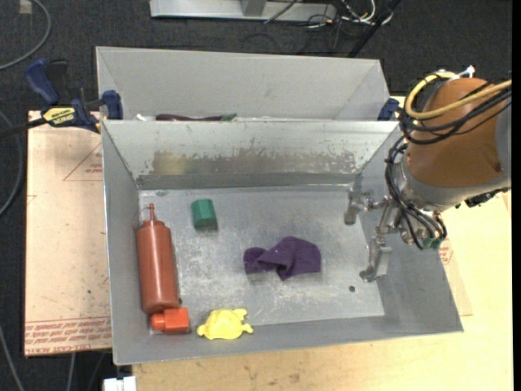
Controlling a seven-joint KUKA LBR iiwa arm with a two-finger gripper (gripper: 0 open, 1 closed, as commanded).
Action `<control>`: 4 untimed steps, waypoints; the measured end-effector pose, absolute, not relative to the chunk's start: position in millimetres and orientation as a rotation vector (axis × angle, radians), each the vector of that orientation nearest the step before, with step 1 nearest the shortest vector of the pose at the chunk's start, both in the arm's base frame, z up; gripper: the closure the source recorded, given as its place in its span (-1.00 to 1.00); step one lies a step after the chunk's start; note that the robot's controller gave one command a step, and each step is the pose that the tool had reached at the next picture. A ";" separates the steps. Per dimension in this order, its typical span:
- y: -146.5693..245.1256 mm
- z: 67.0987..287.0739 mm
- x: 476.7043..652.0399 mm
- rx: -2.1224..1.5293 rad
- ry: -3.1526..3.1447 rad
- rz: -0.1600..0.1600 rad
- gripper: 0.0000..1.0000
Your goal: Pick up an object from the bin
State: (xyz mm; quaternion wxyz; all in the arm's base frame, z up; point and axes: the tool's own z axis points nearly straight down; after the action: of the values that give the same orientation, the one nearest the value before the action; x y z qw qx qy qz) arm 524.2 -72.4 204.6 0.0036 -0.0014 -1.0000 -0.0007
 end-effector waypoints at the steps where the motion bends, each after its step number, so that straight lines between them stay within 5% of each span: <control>1: -72.1 209.0 525.8 -0.001 -3.143 -0.001 -1.00; 3: -31.9 218.1 518.5 0.019 -3.142 0.000 -1.00; 4: -20.2 187.7 535.3 0.136 -3.152 -0.003 -1.00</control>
Offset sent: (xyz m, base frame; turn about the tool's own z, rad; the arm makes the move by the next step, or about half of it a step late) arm 0.0403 0.0567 -0.0648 0.2169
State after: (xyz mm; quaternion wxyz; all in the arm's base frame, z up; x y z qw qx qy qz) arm 535.3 -20.2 187.7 -0.0065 0.0431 -0.9990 -0.0008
